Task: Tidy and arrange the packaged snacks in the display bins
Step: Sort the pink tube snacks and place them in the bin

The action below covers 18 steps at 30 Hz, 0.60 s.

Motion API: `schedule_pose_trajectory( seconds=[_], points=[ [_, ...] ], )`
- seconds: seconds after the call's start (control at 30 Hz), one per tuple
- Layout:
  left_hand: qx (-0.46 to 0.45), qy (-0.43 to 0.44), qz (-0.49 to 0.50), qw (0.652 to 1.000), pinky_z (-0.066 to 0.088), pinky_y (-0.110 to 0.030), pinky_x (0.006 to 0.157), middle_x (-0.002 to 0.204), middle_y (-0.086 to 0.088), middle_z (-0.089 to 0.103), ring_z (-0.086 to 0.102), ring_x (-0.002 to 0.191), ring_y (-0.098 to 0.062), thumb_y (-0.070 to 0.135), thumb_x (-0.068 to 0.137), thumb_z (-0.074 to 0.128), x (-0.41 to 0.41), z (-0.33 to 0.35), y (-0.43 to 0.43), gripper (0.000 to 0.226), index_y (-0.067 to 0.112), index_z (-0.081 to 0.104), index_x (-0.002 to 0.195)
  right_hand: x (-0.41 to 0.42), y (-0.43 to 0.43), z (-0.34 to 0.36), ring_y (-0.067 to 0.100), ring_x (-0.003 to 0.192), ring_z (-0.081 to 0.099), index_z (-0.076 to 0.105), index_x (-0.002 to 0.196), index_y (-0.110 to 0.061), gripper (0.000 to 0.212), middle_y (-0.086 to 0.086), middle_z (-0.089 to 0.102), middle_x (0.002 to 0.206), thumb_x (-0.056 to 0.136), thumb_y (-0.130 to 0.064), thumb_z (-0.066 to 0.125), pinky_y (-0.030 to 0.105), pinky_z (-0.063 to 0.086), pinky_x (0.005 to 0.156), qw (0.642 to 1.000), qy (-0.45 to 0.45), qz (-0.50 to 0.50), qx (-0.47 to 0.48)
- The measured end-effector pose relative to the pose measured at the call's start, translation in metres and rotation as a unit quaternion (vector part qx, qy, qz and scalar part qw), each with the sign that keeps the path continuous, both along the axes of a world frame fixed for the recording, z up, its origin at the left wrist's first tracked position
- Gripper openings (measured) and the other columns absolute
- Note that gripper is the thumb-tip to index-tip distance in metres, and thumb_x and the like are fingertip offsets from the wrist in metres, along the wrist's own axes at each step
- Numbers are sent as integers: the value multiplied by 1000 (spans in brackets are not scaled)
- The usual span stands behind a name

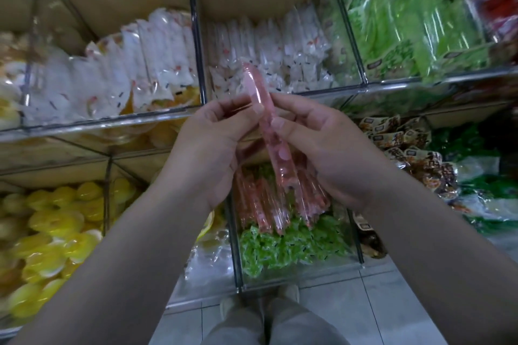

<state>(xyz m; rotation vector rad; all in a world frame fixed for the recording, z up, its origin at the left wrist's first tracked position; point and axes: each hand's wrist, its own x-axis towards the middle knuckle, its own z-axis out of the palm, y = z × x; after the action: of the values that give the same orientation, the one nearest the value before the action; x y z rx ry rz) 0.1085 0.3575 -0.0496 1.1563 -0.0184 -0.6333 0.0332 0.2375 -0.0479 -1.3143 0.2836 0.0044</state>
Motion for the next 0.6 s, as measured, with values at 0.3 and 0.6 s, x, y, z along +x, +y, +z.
schedule_pose_trajectory(
  seconds=[0.3,0.6],
  points=[
    [12,-38,-22,999,54,-19,60,88,-4,74,70,75,-9,4,84,64,30,43,-11,21,7,66,104,28,-14,40,20,74,63,65,123,-23,31,11,61,89,94,-14,58,33,58,60,999,-35,-22,-32],
    [-22,-66,-7,998,55,-21,64,98,-14,73,70,77,-14,0,83,65,77,83,-30,30,-1,63,113,79,-30,77,5,62,61,68,109,-23,21,-5,67,74,95,-12,57,24,52,57,995,-75,-49,-48]
  ],
)
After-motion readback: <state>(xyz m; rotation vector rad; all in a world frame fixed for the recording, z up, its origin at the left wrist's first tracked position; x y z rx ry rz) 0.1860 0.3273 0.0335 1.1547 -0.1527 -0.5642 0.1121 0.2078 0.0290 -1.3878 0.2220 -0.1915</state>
